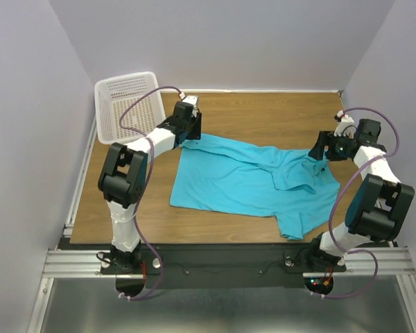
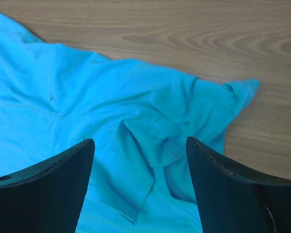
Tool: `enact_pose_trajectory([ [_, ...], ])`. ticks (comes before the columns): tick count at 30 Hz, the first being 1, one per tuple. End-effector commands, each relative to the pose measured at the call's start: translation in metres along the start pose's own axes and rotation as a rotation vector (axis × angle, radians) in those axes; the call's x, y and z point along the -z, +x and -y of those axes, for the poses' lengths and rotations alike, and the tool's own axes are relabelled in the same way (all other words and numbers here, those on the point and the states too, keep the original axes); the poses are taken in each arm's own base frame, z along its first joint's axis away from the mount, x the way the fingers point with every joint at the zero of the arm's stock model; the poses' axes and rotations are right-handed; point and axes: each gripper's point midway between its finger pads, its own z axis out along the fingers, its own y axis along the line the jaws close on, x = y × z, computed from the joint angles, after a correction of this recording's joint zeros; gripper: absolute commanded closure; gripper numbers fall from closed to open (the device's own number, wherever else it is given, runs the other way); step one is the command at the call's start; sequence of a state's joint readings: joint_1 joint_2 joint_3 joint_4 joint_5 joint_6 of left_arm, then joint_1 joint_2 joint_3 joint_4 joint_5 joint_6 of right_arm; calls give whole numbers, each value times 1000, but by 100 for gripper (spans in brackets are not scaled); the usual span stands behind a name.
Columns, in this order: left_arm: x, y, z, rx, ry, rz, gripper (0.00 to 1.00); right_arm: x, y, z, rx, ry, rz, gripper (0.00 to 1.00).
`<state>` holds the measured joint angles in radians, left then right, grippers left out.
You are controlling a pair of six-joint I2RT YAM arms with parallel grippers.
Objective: Fold and stack the t-shirts
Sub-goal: Fold the tshirt
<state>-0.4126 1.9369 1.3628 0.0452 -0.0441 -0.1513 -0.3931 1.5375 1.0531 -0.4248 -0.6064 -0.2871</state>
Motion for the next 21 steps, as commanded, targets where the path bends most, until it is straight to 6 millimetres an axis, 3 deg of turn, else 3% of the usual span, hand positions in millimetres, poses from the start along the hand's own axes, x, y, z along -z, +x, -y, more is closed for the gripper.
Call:
enact_pose_trajectory([
  [1, -12, -6, -20, -30, -125, -25, 40, 11, -23, 20, -30, 72, 70, 18],
  [2, -14, -13, -20, -32, -138, -20, 40, 13, -23, 25, -50, 82, 76, 18],
  [4, -24, -2, -23, -45, -159, -65, 40, 15, -23, 27, -64, 87, 81, 18],
  [6, -30, -9, -25, -50, -176, -62, 40, 16, -20, 28, -75, 91, 79, 18],
  [7, -37, 2, -28, -55, -188, -95, 40, 16, -19, 29, -85, 92, 78, 18],
  [14, -52, 16, -32, -68, -213, -141, 42, 18, -15, 33, -101, 106, 79, 18],
  [18, -58, 28, -34, -66, -213, -172, 64, 20, -14, 38, -108, 127, 78, 18],
  [19, -58, 27, -35, -65, -215, -171, 77, 20, -14, 41, -112, 139, 75, 18],
  [21, -59, 24, -37, -59, -221, -161, 84, 19, -13, 47, -122, 159, 68, 18],
])
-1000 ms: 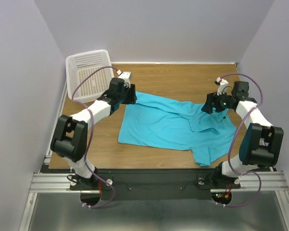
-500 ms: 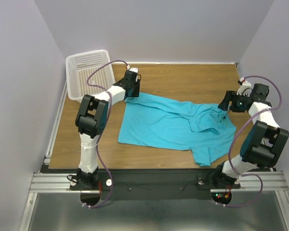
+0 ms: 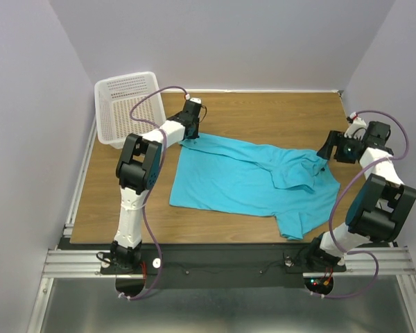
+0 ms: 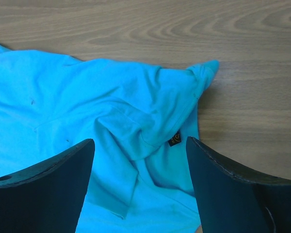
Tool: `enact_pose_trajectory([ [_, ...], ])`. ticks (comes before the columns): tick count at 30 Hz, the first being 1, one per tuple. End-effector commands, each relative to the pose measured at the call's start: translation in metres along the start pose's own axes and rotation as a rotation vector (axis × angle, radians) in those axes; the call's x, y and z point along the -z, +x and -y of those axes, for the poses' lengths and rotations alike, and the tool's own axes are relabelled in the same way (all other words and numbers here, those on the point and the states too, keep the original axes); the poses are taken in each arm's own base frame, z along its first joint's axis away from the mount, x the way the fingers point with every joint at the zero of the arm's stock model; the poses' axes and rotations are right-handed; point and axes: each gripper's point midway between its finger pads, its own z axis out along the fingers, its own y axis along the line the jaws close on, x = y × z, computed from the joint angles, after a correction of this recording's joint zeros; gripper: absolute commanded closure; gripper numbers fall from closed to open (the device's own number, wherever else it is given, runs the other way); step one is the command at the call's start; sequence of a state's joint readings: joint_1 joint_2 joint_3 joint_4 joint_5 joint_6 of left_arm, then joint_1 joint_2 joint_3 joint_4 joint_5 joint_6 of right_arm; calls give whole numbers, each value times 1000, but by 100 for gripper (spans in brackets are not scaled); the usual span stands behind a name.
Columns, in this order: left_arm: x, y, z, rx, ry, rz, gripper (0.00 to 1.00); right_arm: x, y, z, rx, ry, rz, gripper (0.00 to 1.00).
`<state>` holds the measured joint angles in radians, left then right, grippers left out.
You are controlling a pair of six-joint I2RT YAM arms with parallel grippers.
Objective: Fold and stack the t-shirts
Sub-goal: Fold the tshirt
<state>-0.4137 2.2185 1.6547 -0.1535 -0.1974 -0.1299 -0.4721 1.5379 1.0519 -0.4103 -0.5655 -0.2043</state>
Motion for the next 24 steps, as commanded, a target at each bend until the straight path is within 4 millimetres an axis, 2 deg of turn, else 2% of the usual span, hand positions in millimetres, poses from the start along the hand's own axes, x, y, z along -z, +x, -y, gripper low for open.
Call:
enact_pose_trajectory([
  [1, 1, -6, -11, 5, -35, -1, 91, 2, -15, 20, -7, 84, 38, 18],
  [4, 4, -19, -16, 24, -42, 31, 97, -7, -8, 32, -70, 124, 5, 18],
  [8, 5, -28, -21, 36, -47, 50, 100, -27, 4, 41, -137, 117, -50, 19],
  [10, 4, -29, -23, 40, -47, 47, 100, -35, -5, 48, -154, 124, -45, 21],
  [11, 3, -29, -27, 46, -51, 46, 100, -44, 2, 53, -184, 121, -71, 22],
  [12, 2, -29, -26, 48, -46, 45, 100, -48, 0, 54, -188, 114, -70, 25],
  [18, 0, -32, -30, 58, -43, 45, 100, -76, -21, 63, -245, 65, -54, 36],
  [24, -3, -33, -28, 55, -39, 43, 100, -96, -25, 60, -300, 6, -65, 43],
])
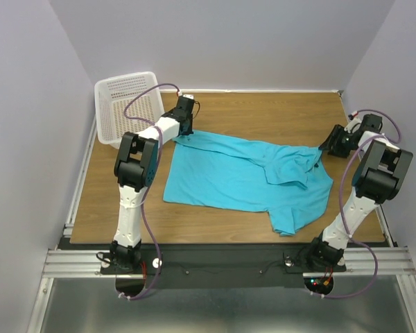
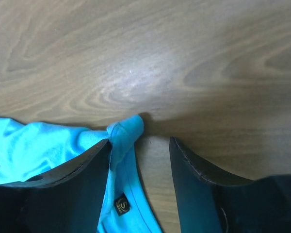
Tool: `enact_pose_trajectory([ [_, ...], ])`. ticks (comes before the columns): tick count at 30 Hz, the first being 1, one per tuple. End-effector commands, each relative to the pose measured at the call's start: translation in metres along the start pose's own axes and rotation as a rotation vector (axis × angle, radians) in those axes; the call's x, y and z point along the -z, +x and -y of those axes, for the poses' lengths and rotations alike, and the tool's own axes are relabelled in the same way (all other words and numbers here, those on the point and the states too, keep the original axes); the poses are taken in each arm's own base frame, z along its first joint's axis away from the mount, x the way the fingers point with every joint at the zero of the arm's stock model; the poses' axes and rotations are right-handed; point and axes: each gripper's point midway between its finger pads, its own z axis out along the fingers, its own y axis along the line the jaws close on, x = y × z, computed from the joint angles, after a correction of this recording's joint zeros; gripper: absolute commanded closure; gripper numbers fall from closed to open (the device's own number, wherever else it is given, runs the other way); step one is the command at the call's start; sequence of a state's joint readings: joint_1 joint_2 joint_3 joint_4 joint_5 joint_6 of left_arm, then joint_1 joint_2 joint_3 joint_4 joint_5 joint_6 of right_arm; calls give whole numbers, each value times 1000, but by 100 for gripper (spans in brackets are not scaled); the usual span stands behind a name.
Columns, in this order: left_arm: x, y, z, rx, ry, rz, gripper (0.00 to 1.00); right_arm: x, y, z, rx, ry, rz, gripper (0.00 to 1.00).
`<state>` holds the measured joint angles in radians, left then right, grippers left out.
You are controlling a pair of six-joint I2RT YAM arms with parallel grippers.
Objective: Fold and stack the t-shirts
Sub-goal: Fold the tshirt
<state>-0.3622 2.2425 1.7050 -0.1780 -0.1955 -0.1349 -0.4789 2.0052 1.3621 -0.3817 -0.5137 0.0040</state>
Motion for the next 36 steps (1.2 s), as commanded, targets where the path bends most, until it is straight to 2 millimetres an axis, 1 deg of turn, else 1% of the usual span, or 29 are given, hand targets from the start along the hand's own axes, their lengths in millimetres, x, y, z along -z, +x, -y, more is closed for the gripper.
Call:
enact_pose_trajectory([
  [1, 5, -23, -2, 12, -4, 43, 100, -8, -16, -6, -27, -50, 29, 43],
  [2, 5, -24, -2, 12, -3, 43, 100, -11, -15, -8, -35, -64, 23, 47],
  [3, 4, -23, -2, 12, -3, 41, 100, -13, -16, -8, -38, -70, 20, 48],
  [5, 4, -23, -1, 9, -2, 38, 100, -17, -15, -10, -42, -83, 12, 53],
  [6, 4, -24, -2, 11, -5, 40, 100, -17, -15, -11, -41, -88, 11, 59],
  [7, 3, -24, -1, 10, -4, 40, 100, -18, -14, -12, -42, -94, 9, 61],
  [8, 3, -23, -1, 9, -2, 38, 100, -17, -14, -13, -41, -99, 10, 68],
  [10, 3, -23, -2, 12, -5, 37, 100, -16, -15, -15, -32, -106, 11, 76],
  [11, 3, -23, -2, 12, -5, 37, 100, -15, -16, -16, -24, -108, 16, 86],
  [13, 4, -22, -4, 17, -9, 36, 100, -12, -21, -17, -10, -108, 32, 98],
  [14, 5, -24, -7, 23, -18, 41, 100, -6, -27, -18, 2, -94, 60, 99],
  [16, 6, -25, -10, 44, -27, 50, 100, 3, -35, -19, 14, -69, 109, 99],
  [17, 10, -32, -11, 55, -25, 71, 100, 5, -28, -14, -5, -31, 116, 99],
  [18, 10, -31, -15, 72, -33, 73, 100, 18, -43, -18, 22, -16, 191, 99],
  [20, 11, -36, -18, 91, -37, 89, 100, 27, -46, -17, 13, 23, 237, 99],
  [21, 11, -39, -18, 100, -36, 101, 100, 27, -40, -15, -8, 32, 250, 99],
  [22, 11, -41, -20, 110, -38, 105, 100, 35, -45, -18, -12, 39, 278, 99],
  [23, 10, -43, -20, 128, -37, 112, 100, 36, -46, -16, -36, 62, 291, 99],
  [25, 9, -45, -22, 147, -36, 121, 100, 38, -39, -9, -75, 103, 297, 99],
  [26, 9, -48, -22, 163, -34, 129, 100, 42, -40, -4, -102, 142, 315, 100],
  [29, 7, -49, -22, 183, -26, 134, 100, 46, -38, 6, -122, 200, 339, 99],
  [33, 1, -50, -21, 214, -10, 136, 100, 39, -37, 13, -132, 221, 330, 99],
  [36, -3, -49, -20, 228, 0, 130, 100, 37, -41, 16, -128, 232, 334, 100],
])
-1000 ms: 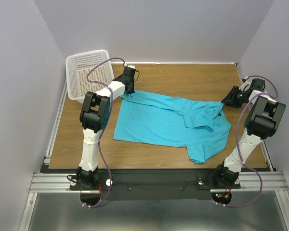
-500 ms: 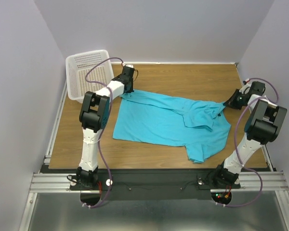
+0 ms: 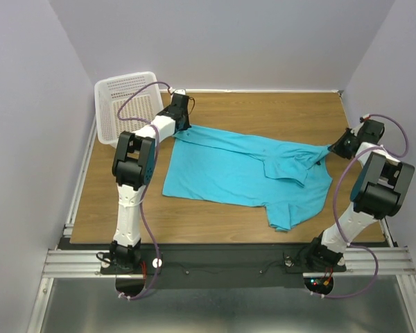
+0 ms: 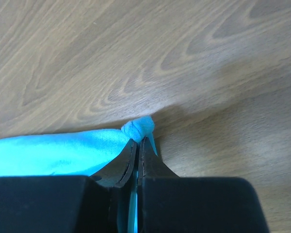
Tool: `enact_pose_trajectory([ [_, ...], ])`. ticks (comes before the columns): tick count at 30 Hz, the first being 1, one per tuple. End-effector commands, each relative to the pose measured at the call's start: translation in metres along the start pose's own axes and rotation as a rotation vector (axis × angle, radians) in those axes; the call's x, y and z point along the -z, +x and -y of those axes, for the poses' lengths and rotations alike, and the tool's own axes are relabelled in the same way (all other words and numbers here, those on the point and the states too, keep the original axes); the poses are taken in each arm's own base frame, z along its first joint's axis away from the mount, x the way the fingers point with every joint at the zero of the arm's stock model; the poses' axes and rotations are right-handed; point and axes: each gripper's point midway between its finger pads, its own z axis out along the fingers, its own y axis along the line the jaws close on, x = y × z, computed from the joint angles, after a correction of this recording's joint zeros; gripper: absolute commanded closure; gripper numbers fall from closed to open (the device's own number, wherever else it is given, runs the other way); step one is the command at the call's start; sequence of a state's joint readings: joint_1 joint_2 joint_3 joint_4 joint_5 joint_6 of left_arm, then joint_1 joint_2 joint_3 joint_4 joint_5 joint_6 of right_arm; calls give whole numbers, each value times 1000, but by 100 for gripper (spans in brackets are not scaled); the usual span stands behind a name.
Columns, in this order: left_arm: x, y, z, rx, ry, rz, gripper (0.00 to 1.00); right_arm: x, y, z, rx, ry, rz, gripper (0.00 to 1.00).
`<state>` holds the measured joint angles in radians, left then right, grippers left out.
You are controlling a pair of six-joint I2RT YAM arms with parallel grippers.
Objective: Fold and stack the t-shirts
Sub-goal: Fold the tshirt
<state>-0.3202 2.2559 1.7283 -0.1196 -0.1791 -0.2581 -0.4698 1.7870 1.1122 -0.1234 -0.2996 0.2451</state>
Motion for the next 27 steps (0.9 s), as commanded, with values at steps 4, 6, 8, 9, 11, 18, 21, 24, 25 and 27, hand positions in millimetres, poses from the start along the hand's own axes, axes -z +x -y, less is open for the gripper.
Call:
enact_pose_trajectory([
  [4, 0, -32, -3, 66, 10, 74, 100, -7, -40, 7, 30, 50, 123, 99],
  [6, -1, -34, 1, 71, 28, 74, 100, -9, -43, -1, 87, -1, 115, 90],
  [8, -2, -35, 6, 71, 46, 72, 100, -10, -49, -6, 142, -34, 120, 68],
  [9, -2, -36, 8, 72, 60, 73, 100, -8, -53, -8, 190, -43, 127, 52],
  [11, -2, -38, 10, 69, 72, 72, 100, 1, -63, -10, 254, -37, 158, 39],
  [18, -5, -34, 12, 53, 84, 59, 100, -4, -71, -17, 352, -89, 132, 40],
  [21, -4, -33, 13, 46, 93, 54, 100, -21, -53, -26, 370, -200, 11, 41],
  [24, -5, -30, 13, 39, 95, 47, 100, -31, -47, -25, 358, -218, -34, 47],
  [25, -5, -28, 14, 36, 97, 44, 100, -37, -43, -22, 346, -214, -47, 48],
  [27, -6, -26, 14, 30, 97, 41, 100, -40, -38, -24, 310, -228, -68, 50],
])
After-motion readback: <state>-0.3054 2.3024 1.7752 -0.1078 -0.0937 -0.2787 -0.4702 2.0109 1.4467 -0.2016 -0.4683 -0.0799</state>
